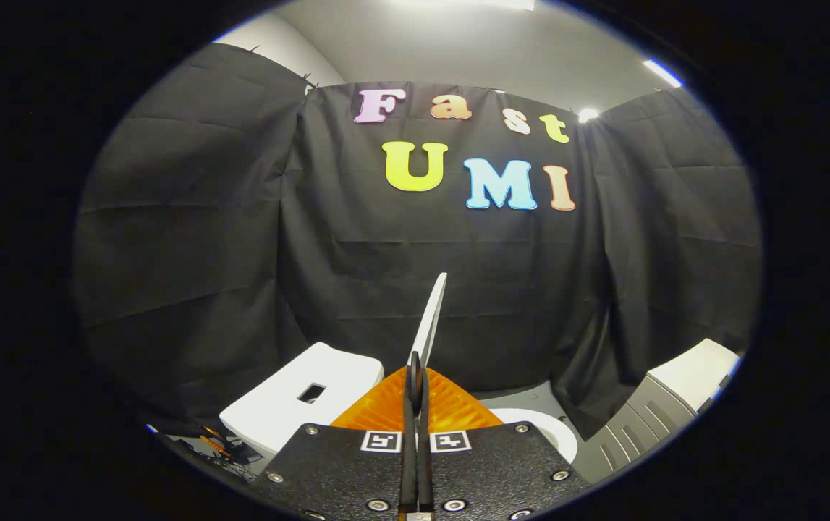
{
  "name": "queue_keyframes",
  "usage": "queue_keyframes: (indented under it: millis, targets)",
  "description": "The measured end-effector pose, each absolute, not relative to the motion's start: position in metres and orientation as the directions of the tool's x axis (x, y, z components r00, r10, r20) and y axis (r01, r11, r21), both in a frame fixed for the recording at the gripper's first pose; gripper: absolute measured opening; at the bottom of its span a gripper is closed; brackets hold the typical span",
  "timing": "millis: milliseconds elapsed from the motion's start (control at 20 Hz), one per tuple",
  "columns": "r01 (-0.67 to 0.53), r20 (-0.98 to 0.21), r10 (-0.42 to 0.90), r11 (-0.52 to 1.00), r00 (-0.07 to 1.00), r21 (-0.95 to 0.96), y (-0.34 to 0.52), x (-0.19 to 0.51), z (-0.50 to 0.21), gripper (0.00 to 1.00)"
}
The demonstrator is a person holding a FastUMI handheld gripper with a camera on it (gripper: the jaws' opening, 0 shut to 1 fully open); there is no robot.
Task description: Open the toilet lid.
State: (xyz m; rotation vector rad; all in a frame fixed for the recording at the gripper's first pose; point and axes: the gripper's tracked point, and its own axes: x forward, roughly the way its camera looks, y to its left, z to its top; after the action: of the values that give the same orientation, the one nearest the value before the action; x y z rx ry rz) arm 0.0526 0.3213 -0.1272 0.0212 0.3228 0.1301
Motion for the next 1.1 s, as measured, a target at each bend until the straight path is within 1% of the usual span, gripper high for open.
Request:
queue_keyframes:
  millis: [1100]
  targets:
    - [-0.3, -0.31, 0.284, 0.954, 0.907, -0.002, 0.444, 0.053, -0.129, 0.01]
